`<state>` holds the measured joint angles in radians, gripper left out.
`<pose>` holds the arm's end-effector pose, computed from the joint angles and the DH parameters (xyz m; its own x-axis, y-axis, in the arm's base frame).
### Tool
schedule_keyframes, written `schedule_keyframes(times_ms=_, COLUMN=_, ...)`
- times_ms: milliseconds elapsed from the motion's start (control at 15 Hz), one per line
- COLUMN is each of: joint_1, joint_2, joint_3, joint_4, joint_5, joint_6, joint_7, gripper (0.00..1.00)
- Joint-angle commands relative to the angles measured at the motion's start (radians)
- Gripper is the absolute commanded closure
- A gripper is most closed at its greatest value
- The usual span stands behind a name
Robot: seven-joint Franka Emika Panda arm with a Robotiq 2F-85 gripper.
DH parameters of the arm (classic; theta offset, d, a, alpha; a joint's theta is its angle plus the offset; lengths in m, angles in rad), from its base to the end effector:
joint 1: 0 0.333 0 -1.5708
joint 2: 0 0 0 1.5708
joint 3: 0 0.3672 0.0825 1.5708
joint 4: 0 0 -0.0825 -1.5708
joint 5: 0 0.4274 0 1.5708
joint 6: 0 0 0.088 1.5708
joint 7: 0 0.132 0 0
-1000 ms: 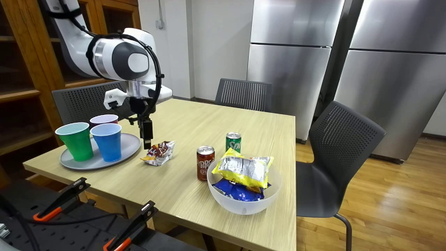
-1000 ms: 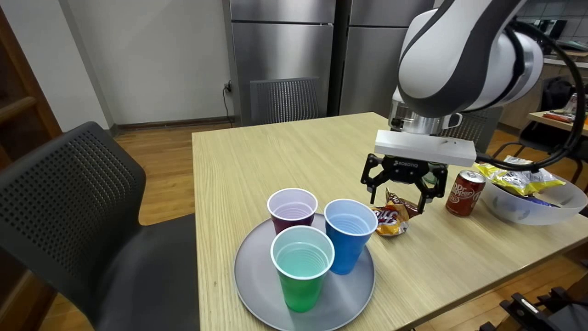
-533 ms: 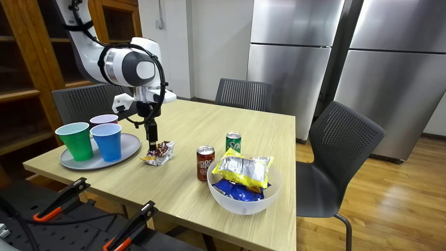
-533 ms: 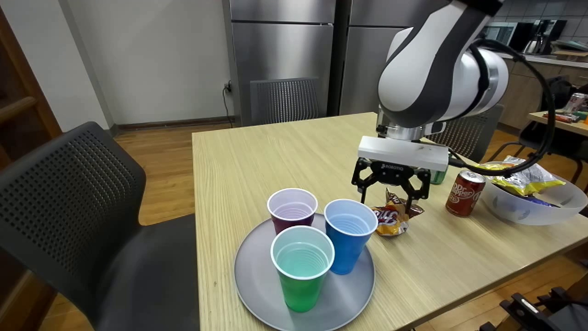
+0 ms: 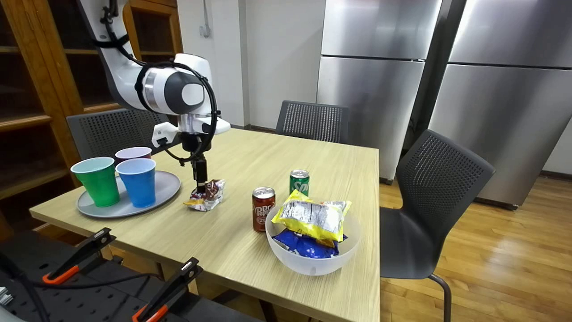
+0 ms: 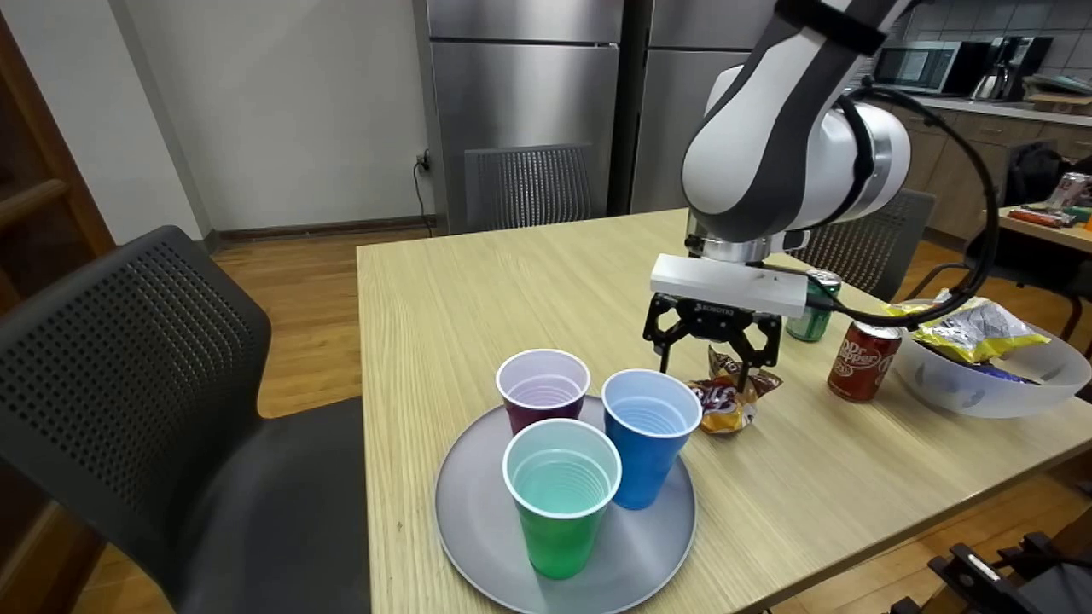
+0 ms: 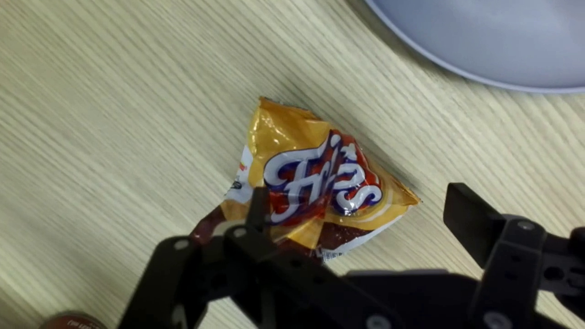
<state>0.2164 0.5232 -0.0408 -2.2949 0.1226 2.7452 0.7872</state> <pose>0.5396 0.0901 0.0930 0.7483 -0.6602 -0.0643 -0.6593 -0.7510 0.0381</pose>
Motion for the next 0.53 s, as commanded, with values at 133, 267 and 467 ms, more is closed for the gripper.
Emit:
schedule_keyframes(times_ms=133, joint_1=0.020, joint_2=0.023, joint_3=-0.016, joint_4=0.042, joint_5=0.011, joint_6=-0.027, joint_7=0.024, gripper=0.49)
schedule_keyframes(times_ms=267, joint_1=0.022, joint_2=0.024, joint_3=-0.017, joint_4=0.043, joint_5=0.010, joint_6=-0.027, joint_7=0.024, gripper=0.65)
schedule_keyframes(times_ms=467, joint_1=0.023, joint_2=0.024, joint_3=-0.019, joint_4=0.044, joint_5=0.009, joint_6=-0.027, joint_7=0.023, gripper=0.87)
